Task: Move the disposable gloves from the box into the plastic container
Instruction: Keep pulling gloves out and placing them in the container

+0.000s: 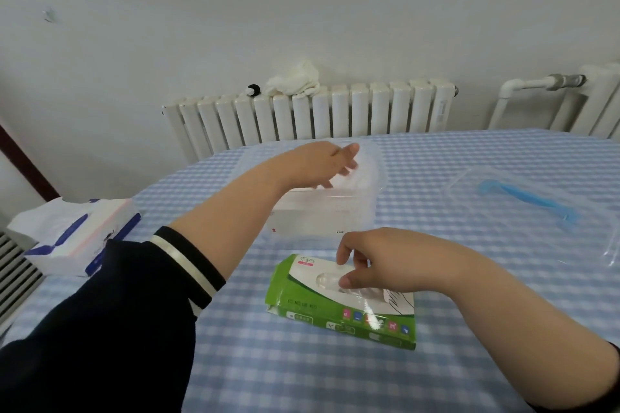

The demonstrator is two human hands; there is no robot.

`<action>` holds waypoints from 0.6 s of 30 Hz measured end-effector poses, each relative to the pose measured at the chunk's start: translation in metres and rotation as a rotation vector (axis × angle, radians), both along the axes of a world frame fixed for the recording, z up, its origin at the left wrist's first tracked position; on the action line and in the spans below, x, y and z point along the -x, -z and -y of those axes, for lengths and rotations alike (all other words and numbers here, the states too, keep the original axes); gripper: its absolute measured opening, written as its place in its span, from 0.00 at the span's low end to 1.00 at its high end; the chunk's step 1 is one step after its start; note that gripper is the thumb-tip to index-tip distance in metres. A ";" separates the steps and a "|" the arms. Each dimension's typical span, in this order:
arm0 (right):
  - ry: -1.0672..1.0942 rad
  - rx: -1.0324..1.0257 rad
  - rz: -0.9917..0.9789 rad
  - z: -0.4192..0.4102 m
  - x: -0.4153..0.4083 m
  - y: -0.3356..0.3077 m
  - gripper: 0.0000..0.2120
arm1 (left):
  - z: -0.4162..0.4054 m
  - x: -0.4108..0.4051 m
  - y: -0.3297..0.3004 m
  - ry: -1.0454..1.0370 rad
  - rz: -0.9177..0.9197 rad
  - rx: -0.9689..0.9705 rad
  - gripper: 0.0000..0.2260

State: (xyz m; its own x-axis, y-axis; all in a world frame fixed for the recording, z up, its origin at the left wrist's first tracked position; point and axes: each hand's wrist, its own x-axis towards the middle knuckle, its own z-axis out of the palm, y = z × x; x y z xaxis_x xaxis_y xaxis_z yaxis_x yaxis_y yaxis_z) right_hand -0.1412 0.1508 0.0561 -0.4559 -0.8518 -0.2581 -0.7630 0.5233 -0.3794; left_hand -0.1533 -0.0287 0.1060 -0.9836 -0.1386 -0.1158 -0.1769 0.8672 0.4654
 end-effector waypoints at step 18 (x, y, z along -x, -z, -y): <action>-0.204 0.032 0.260 0.004 0.025 0.022 0.14 | -0.009 -0.113 0.118 0.155 -0.191 -0.022 0.41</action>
